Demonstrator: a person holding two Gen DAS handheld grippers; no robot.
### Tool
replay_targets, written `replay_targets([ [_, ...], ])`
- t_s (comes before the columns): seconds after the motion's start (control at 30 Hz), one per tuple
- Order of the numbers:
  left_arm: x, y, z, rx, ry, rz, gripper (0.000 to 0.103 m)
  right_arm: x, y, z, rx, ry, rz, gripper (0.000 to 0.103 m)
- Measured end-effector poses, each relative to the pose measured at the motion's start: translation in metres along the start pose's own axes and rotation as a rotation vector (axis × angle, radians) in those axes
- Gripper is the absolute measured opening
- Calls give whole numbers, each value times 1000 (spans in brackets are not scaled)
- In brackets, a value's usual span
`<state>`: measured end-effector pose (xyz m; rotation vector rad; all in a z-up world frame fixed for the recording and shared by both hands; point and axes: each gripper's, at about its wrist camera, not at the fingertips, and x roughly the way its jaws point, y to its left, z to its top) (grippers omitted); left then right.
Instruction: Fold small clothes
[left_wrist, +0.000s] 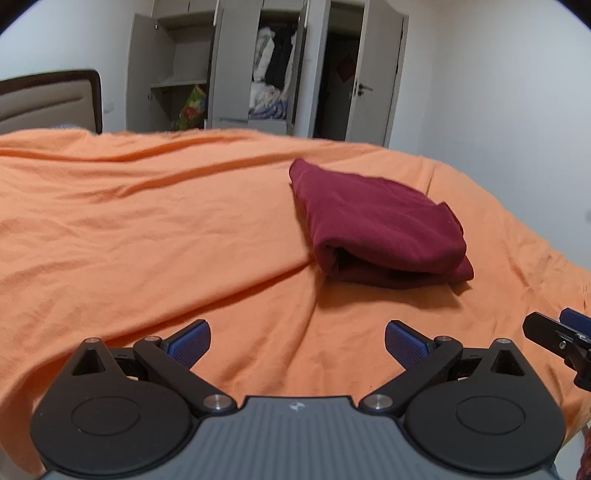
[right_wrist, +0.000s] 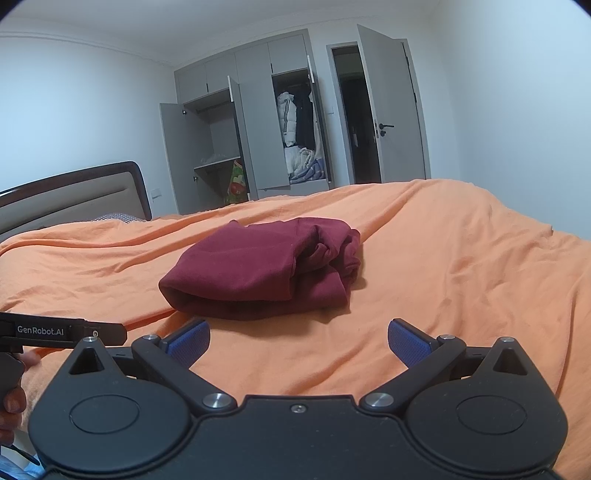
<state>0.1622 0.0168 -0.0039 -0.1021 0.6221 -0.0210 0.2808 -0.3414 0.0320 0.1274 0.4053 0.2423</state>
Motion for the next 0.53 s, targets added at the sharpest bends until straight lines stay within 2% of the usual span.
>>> replay_targets([
  [0.27,6,0,0,-6,7,44,102,6,-2,1,3,19,-1,102],
  [0.53,15,3,2,-17,32,42,103,14,-4,0,7,37,-1,102],
])
